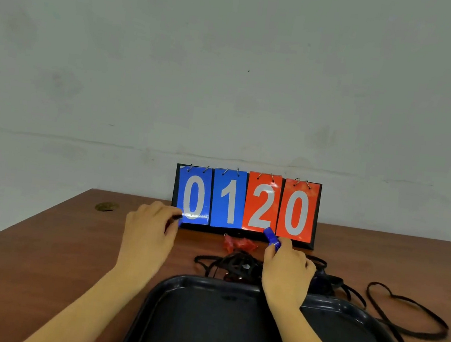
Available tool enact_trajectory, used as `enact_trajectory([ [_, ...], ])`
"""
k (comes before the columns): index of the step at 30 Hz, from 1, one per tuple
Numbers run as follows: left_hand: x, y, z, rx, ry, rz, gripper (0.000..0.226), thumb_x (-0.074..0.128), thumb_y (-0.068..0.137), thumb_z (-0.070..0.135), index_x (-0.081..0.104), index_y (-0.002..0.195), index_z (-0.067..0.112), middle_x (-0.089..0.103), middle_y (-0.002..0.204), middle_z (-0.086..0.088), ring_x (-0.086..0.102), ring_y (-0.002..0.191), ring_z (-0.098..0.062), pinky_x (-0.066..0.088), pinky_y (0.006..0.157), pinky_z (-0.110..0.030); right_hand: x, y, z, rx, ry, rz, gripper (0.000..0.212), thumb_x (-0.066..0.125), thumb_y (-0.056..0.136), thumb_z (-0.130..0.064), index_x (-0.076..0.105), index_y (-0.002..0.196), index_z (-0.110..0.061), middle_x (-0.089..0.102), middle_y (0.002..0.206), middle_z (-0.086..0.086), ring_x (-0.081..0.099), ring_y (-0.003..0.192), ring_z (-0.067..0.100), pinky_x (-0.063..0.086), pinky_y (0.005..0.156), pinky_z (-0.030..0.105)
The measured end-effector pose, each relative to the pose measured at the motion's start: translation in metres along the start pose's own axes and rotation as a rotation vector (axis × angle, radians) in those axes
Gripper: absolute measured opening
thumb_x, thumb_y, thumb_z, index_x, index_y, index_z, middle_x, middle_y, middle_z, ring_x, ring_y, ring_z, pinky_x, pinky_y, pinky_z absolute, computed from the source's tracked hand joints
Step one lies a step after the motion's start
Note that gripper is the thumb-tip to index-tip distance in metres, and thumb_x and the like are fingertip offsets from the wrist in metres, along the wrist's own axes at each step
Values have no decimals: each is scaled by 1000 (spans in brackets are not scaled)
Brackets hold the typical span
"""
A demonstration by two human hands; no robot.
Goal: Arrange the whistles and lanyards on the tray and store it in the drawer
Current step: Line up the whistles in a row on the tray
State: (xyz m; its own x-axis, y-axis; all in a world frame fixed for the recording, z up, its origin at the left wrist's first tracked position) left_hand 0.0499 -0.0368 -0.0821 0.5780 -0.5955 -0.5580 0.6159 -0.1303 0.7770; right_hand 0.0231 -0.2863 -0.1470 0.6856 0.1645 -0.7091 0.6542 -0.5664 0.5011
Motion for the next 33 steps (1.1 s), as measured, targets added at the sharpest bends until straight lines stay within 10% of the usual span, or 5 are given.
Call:
enact_trajectory([
  [4, 6, -2, 8, 380, 268, -126, 27, 79, 64, 6, 72, 88, 15, 67, 77, -1, 64, 68, -22, 48, 66, -33, -1, -1, 0, -12, -12, 9, 25, 40, 96, -33, 56, 109, -19, 63, 84, -1, 58, 84, 17, 37, 95, 36],
  [11, 5, -36, -25, -662, -738, -123, 14, 66, 82, 17, 62, 95, 21, 66, 87, 3, 62, 82, -12, 42, 67, -21, -4, -1, -1, -25, 17, 22, 30, 38, 97, -35, 54, 116, -18, 65, 92, 0, 59, 87, 16, 36, 95, 34],
  [20, 18, -72, -14, -455, -689, -429, 17, 75, 74, 10, 71, 67, 25, 72, 70, 6, 64, 65, -2, 45, 65, -10, -23, -5, -26, -244, 259, -32, 29, 50, 93, -32, 59, 116, -17, 65, 100, -1, 60, 94, 17, 44, 89, 31],
  [27, 21, -71, -15, -373, -639, -462, 16, 71, 78, 11, 69, 71, 24, 71, 71, 13, 63, 66, 1, 43, 65, -7, -40, -61, -65, -296, 501, -431, 16, 55, 88, -36, 64, 96, -25, 68, 68, 0, 64, 64, 10, 52, 68, 33],
  [33, 18, -71, -17, -358, -644, -459, 12, 68, 80, 11, 70, 76, 22, 69, 75, 18, 61, 66, 3, 43, 62, -7, -40, -93, -62, -398, 171, -467, 19, 52, 84, -42, 61, 96, -30, 48, 55, -8, 46, 57, 7, 37, 59, 24],
])
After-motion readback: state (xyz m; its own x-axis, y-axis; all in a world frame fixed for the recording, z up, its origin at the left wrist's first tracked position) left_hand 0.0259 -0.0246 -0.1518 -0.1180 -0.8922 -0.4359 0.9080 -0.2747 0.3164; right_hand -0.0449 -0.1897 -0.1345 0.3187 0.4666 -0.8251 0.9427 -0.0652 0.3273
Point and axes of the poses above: each hand's wrist, its own y-axis towards the middle knuckle, its own x-axis out of the palm, z = x × y, the point moved 6 cm from there along y, towards the middle knuckle
